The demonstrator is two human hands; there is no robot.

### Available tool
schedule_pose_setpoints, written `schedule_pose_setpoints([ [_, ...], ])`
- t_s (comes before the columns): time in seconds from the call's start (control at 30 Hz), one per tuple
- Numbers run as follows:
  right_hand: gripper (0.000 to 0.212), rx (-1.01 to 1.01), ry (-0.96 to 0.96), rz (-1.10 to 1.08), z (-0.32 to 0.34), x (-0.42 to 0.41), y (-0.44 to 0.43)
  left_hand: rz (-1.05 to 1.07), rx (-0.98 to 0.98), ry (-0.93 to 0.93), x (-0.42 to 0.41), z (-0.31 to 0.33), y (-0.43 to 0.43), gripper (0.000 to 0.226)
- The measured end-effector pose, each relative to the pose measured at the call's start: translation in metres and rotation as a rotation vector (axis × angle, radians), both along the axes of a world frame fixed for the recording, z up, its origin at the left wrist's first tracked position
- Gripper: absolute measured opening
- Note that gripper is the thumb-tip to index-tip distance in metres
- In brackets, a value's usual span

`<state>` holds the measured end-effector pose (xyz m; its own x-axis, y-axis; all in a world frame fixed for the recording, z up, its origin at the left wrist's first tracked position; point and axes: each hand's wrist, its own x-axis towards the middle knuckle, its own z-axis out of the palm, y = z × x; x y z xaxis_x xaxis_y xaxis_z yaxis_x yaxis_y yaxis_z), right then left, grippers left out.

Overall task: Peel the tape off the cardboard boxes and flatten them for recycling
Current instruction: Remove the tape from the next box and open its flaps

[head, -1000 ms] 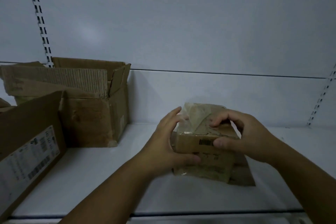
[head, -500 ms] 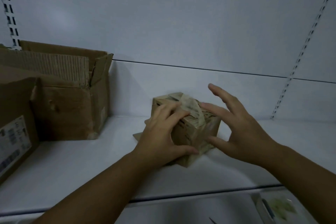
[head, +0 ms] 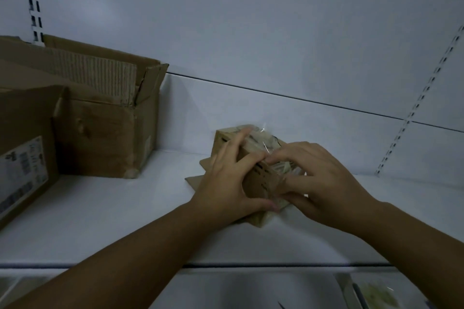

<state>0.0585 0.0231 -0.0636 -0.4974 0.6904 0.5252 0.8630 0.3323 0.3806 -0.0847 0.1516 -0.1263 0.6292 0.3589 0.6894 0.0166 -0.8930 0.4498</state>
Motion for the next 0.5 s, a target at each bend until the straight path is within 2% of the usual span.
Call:
schedule_pose_setpoints([
  [0.13, 0.018, -0.026, -0.034, -0.027, 0.002, -0.001, 0.004, 0.012, -0.014, 0.015, -0.002, 0.001, 0.001, 0.077],
  [0.3, 0.019, 0.061, 0.114, -0.008, -0.011, 0.001, 0.006, 0.024, 0.023, 0.014, -0.002, -0.001, 0.002, 0.076],
  [0.4, 0.008, 0.083, 0.363, -0.036, -0.020, -0.003, 0.007, 0.040, 0.037, 0.043, -0.001, 0.000, 0.002, 0.079],
  [0.5, 0.006, 0.019, 0.751, -0.071, -0.029, -0.014, 0.006, 0.060, 0.075, 0.058, 0.001, -0.002, 0.005, 0.081],
])
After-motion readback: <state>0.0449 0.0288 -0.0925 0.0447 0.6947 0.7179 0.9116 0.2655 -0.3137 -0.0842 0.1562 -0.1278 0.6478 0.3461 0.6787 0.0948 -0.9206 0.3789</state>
